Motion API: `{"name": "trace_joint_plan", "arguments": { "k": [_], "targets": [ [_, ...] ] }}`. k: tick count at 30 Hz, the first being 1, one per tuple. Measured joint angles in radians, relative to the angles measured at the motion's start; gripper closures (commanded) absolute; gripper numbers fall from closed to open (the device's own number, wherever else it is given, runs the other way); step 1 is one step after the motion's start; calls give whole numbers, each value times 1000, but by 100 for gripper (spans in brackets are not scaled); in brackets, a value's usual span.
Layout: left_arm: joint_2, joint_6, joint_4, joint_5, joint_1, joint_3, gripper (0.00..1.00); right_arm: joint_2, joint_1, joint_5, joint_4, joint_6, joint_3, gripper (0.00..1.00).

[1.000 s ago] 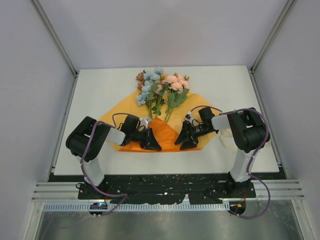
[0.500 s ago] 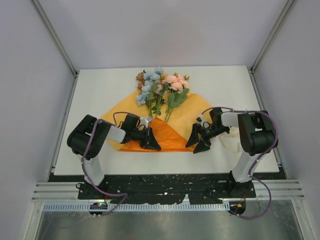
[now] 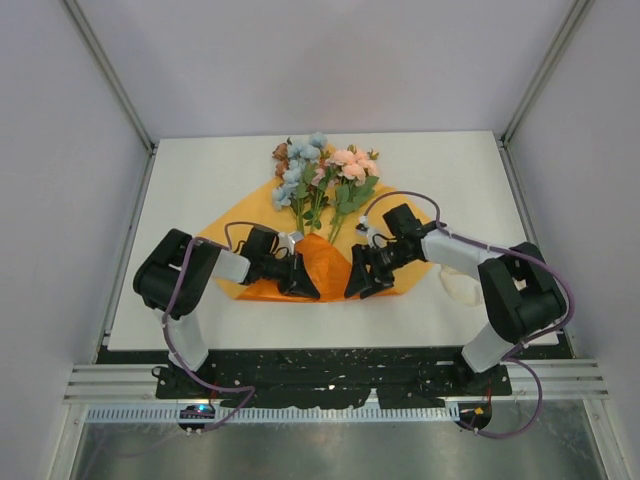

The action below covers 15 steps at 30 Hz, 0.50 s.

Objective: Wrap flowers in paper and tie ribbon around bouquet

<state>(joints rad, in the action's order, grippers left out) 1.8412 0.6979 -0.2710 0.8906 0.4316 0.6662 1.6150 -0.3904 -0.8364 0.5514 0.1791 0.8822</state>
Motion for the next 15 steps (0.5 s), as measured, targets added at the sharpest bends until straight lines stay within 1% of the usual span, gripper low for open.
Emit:
{"name": "trace_joint_plan", "arguments": {
  "k": [3,6,7,10,12,15],
  "targets": [
    [0,-6,23,-3,0,10,90,13,-81,-26,-121,76,13,34],
    [0,-13,34,-6,0,14,90,85,-98,-28,-203,129,18,41],
    [0,-16,37,-5,0,16,91,114,-96,-22,-215,134,22,42],
    [-2,-24,42,-6,0,17,91,216,-76,-12,-207,133,43,47],
    [-10,-29,45,-13,2,16,91,238,-55,-30,-183,131,56,50],
    [-31,-43,52,-40,5,14,91,248,-27,-33,-156,118,56,52]
  ]
}}
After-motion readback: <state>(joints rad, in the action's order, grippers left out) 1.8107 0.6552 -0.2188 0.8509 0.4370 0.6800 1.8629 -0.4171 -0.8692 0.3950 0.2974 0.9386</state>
